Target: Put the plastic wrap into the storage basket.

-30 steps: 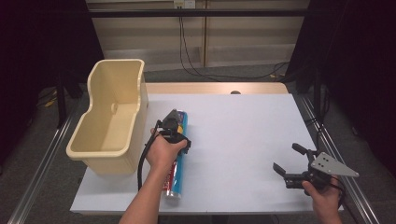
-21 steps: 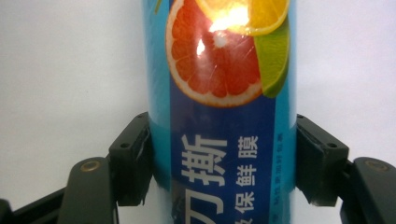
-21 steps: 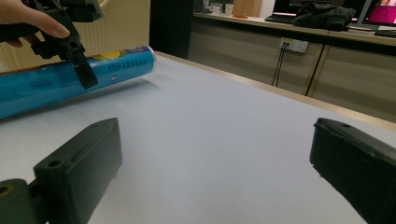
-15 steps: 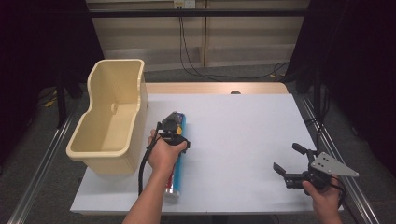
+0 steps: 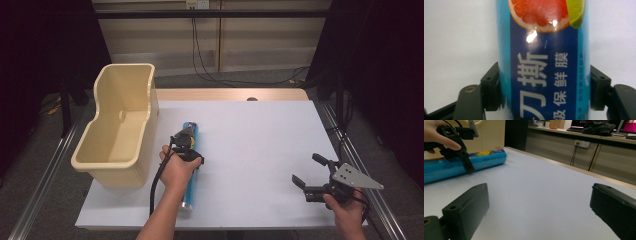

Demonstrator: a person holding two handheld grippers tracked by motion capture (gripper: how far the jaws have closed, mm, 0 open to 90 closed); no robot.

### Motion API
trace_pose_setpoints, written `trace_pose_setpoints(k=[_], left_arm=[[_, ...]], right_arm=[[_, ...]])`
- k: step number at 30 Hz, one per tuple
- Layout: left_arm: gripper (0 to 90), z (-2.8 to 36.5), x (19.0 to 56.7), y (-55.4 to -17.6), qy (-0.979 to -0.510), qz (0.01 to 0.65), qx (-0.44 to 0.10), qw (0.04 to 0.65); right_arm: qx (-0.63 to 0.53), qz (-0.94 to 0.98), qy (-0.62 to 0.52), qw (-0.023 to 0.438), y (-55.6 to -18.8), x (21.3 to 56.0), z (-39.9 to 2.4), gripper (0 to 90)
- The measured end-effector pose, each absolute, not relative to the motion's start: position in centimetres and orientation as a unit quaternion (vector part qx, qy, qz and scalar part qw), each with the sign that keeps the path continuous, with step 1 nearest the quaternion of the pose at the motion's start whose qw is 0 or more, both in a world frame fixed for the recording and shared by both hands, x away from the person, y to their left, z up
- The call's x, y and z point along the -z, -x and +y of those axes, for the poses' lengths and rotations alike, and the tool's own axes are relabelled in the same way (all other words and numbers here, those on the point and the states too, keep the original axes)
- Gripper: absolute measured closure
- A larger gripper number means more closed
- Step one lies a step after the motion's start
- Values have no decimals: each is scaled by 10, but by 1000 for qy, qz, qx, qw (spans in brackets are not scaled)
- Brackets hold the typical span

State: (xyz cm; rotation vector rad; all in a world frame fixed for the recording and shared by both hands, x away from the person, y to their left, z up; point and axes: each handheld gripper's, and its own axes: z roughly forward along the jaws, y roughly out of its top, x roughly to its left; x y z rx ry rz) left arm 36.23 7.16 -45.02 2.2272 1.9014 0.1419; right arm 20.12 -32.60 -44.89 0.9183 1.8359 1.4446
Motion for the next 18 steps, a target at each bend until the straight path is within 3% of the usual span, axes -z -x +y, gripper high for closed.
trace_pose_setpoints(k=[18], left_arm=[[322,78,424,-366,-746,657,-19,103]], right_arm=[[-549,693,-348,312,-202,448,-326,17]])
